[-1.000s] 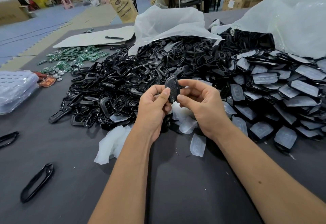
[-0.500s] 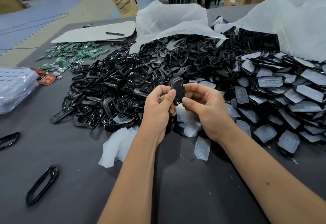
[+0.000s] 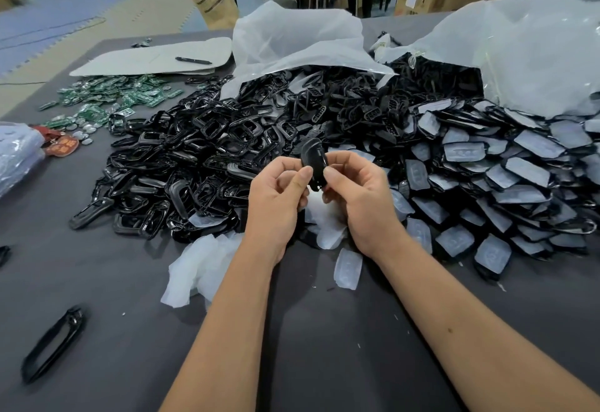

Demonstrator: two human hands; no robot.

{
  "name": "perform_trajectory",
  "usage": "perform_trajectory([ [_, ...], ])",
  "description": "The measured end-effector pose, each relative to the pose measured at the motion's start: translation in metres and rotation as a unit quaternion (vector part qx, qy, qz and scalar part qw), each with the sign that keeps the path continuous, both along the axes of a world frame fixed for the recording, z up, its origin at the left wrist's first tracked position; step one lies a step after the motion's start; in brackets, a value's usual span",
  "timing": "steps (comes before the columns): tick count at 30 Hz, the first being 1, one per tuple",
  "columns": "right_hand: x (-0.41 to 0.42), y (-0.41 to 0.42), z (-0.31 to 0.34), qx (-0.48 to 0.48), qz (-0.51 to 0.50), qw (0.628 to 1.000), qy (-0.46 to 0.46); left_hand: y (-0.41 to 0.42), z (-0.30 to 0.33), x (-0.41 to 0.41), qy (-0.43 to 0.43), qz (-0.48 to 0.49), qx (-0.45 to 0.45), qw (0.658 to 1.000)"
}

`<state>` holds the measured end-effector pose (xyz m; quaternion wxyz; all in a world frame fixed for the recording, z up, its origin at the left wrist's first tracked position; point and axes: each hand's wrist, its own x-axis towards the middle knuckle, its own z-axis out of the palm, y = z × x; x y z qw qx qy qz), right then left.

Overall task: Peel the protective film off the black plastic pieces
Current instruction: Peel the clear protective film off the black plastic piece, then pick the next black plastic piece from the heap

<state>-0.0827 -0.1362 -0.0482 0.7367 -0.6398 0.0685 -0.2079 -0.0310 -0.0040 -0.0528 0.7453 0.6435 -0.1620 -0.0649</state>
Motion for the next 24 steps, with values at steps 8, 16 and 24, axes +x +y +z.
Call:
perform_trajectory([
  [8, -0.002, -0.006, 0.023, -0.196, -0.117, 0.974, 0.002, -0.012, 0.021, 0.001, -0.114, 0.099, 0.076, 0.986],
  [16, -0.019, -0.095, 0.087, -0.555, -0.228, 0.8, 0.028, -0.095, 0.054, -0.001, -0.159, 0.029, 0.101, 0.982],
  [24, -0.041, -0.168, 0.097, -0.574, -0.332, 0.726, 0.184, -0.182, 0.062, 0.007, -0.321, -0.05, 0.337, 0.884],
])
